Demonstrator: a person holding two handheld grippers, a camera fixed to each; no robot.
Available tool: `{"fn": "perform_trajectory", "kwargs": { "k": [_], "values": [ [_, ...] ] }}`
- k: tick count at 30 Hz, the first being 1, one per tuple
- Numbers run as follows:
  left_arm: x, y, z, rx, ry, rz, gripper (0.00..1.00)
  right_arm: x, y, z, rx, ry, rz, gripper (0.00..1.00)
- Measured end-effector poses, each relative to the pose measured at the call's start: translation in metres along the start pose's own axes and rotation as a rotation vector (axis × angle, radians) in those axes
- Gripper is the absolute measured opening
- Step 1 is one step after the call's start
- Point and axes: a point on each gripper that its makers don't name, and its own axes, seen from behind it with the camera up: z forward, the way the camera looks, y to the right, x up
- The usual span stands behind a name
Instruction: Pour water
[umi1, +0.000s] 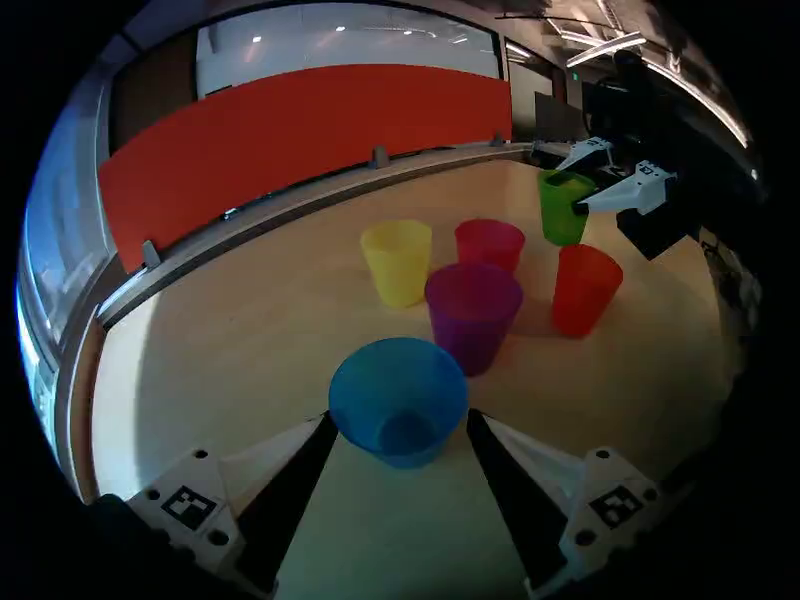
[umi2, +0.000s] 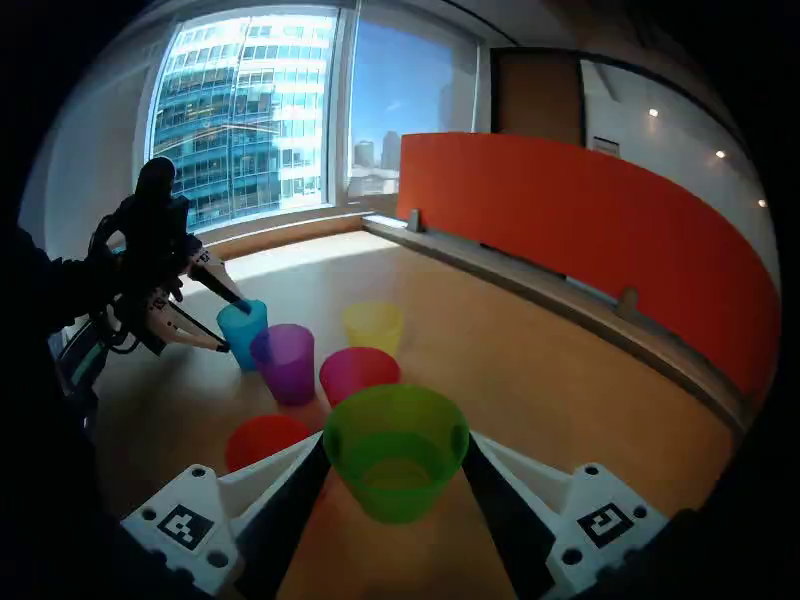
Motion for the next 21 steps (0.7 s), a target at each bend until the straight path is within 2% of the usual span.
{"fn": "perform_trajectory", "kwargs": {
  "k": [3, 11, 21],
  "values": [
    [-0.003, -0.001, -0.003, -0.002, -0.008, -0.014, 0.96, -0.002, 0.001, 0.001, -0.003, -0.002, 0.002, 0.90],
    [-0.006, -0.013, -0.018, 0.036, 0.003, -0.031, 0.96, -0.011, 0.005, 0.005, -0.012, -0.017, 0.003, 0.90],
    [-0.011, -0.015, -0.031, 0.054, 0.009, -0.031, 0.96, -0.032, 0.005, 0.016, -0.014, -0.054, 0.022, 0.90]
  ]
}}
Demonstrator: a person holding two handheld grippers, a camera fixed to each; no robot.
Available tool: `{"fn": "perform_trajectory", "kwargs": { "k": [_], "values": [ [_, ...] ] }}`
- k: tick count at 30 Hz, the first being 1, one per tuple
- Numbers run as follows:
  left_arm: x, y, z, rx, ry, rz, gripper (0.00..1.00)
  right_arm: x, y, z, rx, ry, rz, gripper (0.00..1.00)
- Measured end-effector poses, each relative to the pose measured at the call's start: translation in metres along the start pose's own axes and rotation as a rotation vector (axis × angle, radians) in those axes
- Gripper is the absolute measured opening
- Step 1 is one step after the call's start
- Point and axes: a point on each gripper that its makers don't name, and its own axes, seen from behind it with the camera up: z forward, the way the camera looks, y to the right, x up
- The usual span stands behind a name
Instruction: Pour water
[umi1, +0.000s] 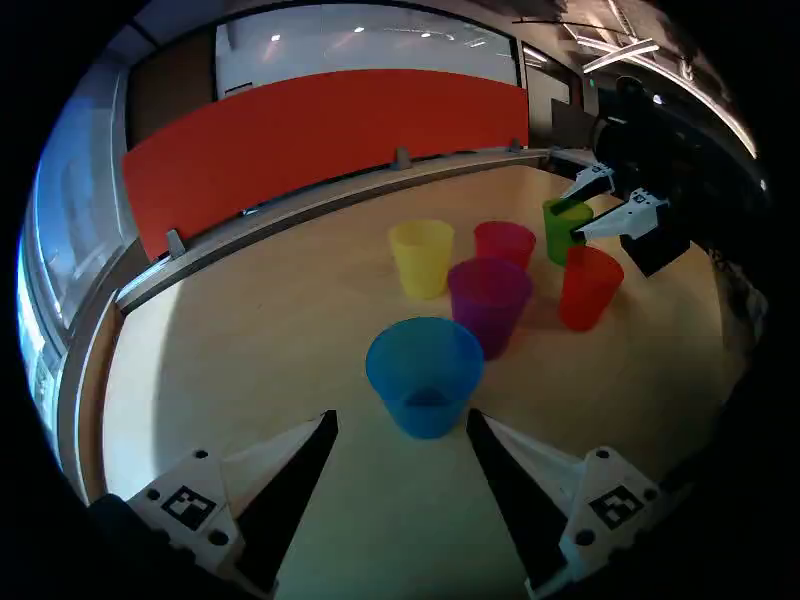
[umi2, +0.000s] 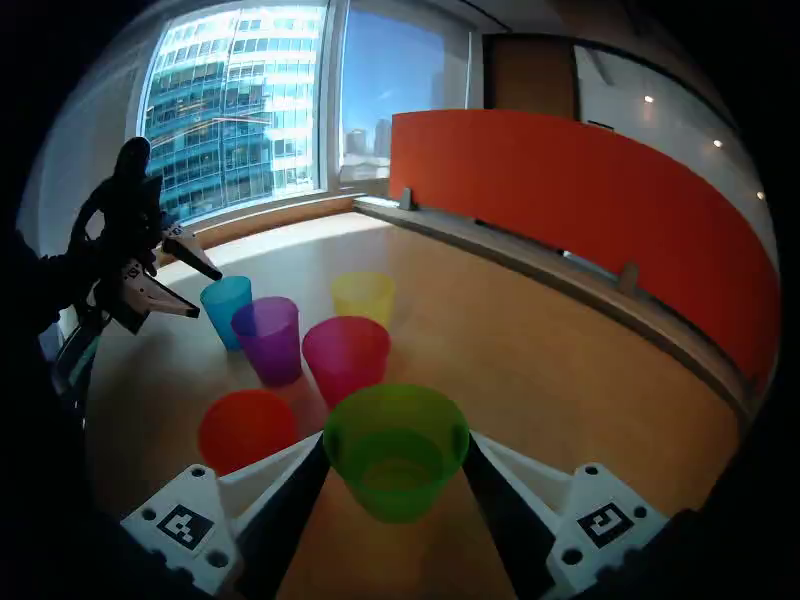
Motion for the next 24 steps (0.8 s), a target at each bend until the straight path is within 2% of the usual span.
{"fn": "perform_trajectory", "kwargs": {
  "k": [8, 18, 24],
  "values": [
    [0.005, 0.002, -0.004, -0.001, 0.022, -0.001, 0.96, -0.019, -0.002, 0.007, 0.000, -0.038, -0.004, 0.90],
    [0.008, 0.004, -0.008, 0.000, 0.036, -0.002, 0.96, -0.025, -0.002, 0.004, -0.007, -0.041, 0.005, 0.93],
    [0.007, 0.007, -0.009, -0.007, 0.039, -0.008, 0.96, -0.024, 0.001, 0.000, -0.026, -0.034, 0.003, 1.00]
  ]
}}
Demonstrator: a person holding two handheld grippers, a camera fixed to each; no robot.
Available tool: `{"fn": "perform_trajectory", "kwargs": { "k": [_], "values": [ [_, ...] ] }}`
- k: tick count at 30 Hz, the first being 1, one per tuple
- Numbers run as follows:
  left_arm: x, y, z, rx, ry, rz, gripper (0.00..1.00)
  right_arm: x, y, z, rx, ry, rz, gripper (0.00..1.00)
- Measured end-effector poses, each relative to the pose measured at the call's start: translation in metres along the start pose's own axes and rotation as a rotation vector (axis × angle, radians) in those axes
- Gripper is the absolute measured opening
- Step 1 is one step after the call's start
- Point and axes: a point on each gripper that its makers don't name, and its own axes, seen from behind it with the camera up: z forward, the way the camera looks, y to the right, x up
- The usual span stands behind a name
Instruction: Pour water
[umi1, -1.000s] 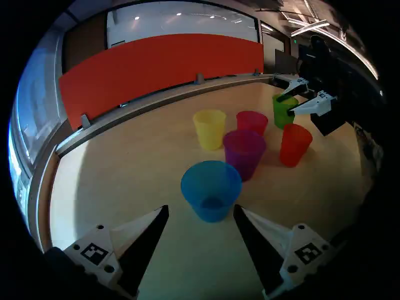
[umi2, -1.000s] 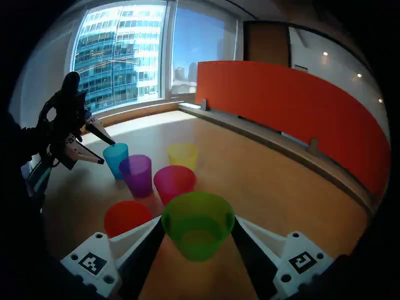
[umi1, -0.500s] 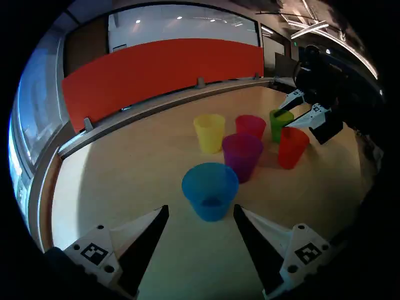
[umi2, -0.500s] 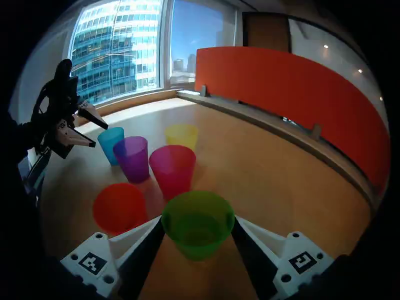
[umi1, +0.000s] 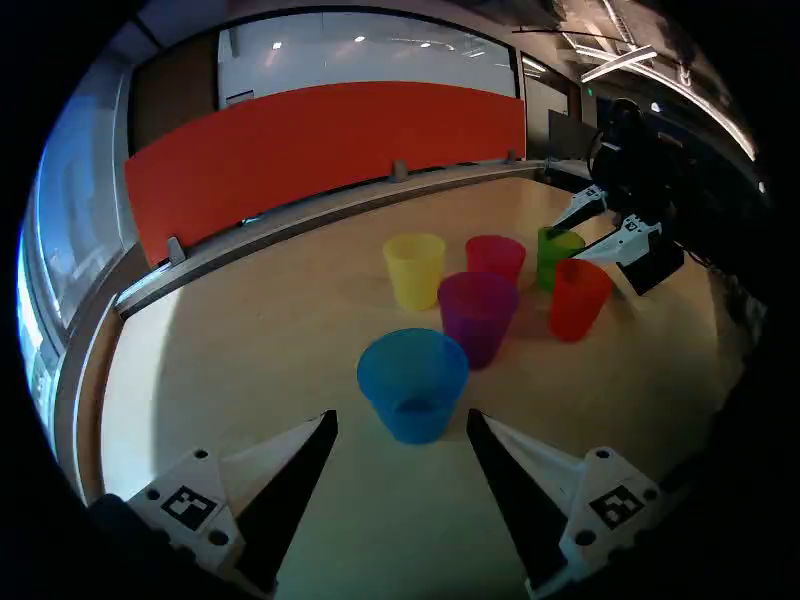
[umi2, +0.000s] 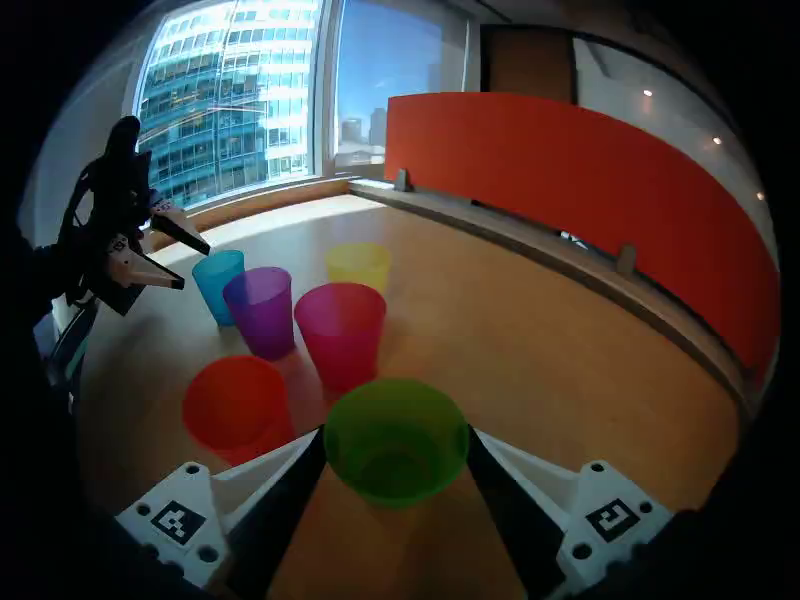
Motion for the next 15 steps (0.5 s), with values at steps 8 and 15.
{"fn": "perform_trajectory", "kwargs": {
  "k": [8, 15],
  "values": [
    [0.004, -0.002, -0.006, 0.020, 0.019, -0.014, 0.96, -0.004, -0.002, -0.013, -0.010, -0.003, 0.005, 1.00],
    [0.020, -0.014, -0.015, 0.064, 0.075, -0.066, 0.96, -0.005, -0.001, -0.033, -0.043, 0.018, -0.001, 1.00]
  ]
}}
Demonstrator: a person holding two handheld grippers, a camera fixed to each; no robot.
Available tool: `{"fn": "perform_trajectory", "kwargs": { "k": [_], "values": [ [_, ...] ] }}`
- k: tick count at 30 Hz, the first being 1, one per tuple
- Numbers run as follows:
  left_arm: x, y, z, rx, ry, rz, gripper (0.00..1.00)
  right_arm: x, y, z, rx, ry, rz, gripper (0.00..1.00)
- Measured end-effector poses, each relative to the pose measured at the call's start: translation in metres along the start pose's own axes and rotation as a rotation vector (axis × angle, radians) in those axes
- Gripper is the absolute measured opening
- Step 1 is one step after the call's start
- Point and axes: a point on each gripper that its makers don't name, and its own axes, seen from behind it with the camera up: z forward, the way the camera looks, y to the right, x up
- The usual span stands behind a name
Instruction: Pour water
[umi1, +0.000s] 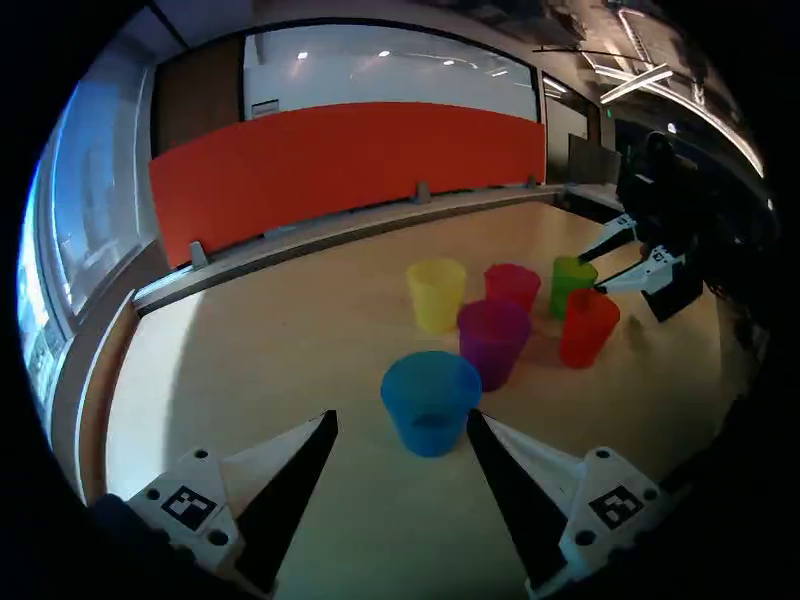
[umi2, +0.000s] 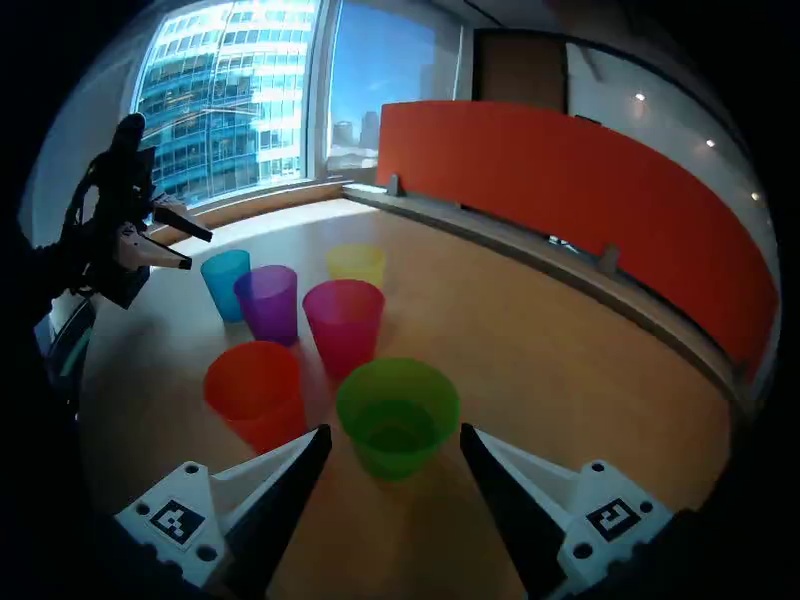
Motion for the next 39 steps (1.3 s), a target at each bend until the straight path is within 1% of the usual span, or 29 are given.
{"fn": "perform_trajectory", "kwargs": {
  "k": [2, 6, 12, 20, 22, 27, 32, 35, 39],
  "values": [
    [0.007, -0.004, -0.003, 0.018, 0.027, -0.020, 0.96, 0.001, 0.001, -0.007, -0.012, 0.012, 0.000, 1.00],
    [0.016, -0.005, -0.007, 0.033, 0.067, -0.044, 0.96, 0.005, 0.003, -0.020, -0.042, 0.038, 0.005, 1.00],
    [0.031, -0.011, -0.015, 0.099, 0.147, -0.047, 0.96, 0.018, 0.010, -0.041, -0.110, 0.106, 0.027, 1.00],
    [0.051, -0.010, -0.026, 0.168, 0.248, -0.051, 0.96, 0.040, 0.019, -0.066, -0.214, 0.223, 0.069, 1.00],
    [0.055, -0.011, -0.028, 0.192, 0.275, -0.055, 0.96, 0.044, 0.020, -0.072, -0.241, 0.252, 0.080, 1.00],
    [0.058, -0.017, -0.034, 0.263, 0.333, -0.064, 0.96, 0.054, 0.028, -0.088, -0.327, 0.333, 0.110, 1.00],
    [0.063, -0.016, -0.037, 0.313, 0.382, -0.064, 0.96, 0.059, 0.040, -0.102, -0.422, 0.407, 0.140, 1.00],
    [0.070, -0.016, -0.044, 0.348, 0.425, -0.073, 0.96, 0.061, 0.050, -0.112, -0.484, 0.454, 0.152, 1.00],
    [0.076, -0.017, -0.051, 0.389, 0.476, -0.096, 0.96, 0.062, 0.061, -0.126, -0.552, 0.511, 0.176, 1.00]
  ]
}}
